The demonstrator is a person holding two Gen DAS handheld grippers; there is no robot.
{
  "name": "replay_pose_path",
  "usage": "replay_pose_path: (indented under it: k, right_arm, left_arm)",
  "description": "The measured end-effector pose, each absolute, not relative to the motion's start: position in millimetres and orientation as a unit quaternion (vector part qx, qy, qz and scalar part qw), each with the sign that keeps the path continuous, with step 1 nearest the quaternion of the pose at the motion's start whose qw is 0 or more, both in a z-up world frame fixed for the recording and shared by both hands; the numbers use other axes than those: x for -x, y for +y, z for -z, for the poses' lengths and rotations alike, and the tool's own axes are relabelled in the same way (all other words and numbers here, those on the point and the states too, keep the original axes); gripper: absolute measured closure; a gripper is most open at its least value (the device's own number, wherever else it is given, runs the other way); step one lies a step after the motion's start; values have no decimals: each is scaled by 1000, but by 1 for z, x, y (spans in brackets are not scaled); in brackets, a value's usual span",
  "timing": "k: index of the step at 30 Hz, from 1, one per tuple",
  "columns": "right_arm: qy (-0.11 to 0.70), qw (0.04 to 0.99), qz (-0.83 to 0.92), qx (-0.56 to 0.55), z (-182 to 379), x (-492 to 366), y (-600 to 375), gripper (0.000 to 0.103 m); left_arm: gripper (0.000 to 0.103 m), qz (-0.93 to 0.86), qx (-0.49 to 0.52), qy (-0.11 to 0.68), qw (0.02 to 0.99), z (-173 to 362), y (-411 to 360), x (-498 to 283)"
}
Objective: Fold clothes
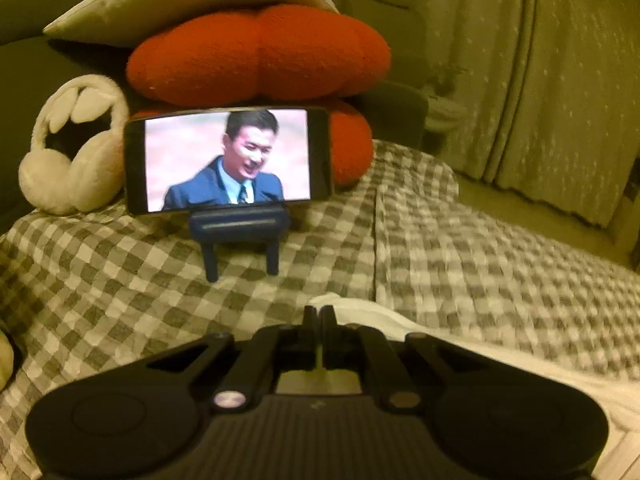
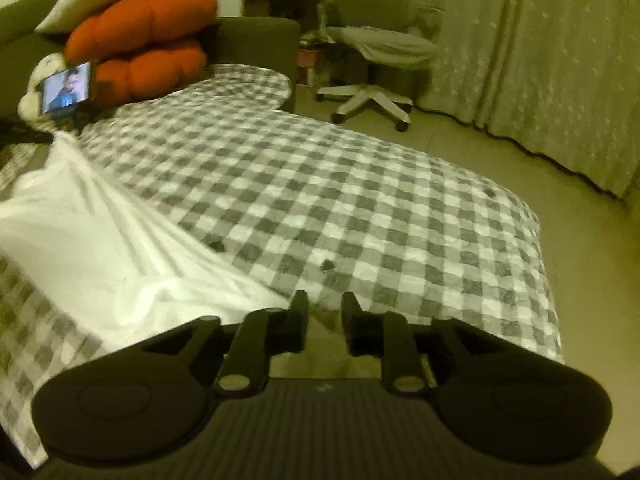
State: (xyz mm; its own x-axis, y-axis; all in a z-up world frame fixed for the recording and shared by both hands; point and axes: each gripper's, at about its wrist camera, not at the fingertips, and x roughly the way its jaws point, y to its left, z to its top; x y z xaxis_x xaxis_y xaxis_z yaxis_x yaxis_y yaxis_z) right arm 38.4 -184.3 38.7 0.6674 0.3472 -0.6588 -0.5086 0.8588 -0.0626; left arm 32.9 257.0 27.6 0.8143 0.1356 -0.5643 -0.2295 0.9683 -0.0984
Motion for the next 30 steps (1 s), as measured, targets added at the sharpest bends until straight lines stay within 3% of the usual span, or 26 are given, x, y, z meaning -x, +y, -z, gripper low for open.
replay_pose_path:
  k: [2,5,7,8,21,26,28,29,30]
  right_arm:
    - [332,904,-244,117,-39,-37,-181,61]
    - [347,897,-241,129,-32,-42,-177,62]
    - [357,892,-242,132,-28,-47,-175,82]
    - [358,892,-247,124,-30,-49,-175,100]
    - [192,949,-145,205,-76,-53,-163,103]
    - [225,940,-151,209,-65,-78,-163,103]
    - [266,927,-178,196,-53,-80,-168,93]
    - [277,925,-179,188,-51,-78,-172,84]
    - [285,925,-177,178,-49,-76,-176,62]
  left_arm:
    - [101,-95,73,292,949,-26,254,-33]
    - [101,-95,59,296,948,-25,249,-32]
    - [101,-101,47,290,951,-27,246,-30]
    - [101,-105,41,285,952,-29,245,-28]
    - [101,-154,59,238,957,-42,253,-25]
    - [101,-158,75,267,948,-27,260,-45]
    - [101,-148,73,279,946,-20,259,-50]
    - [100,-145,71,283,945,-18,259,-50]
    - [100,-144,69,286,945,-18,259,-49]
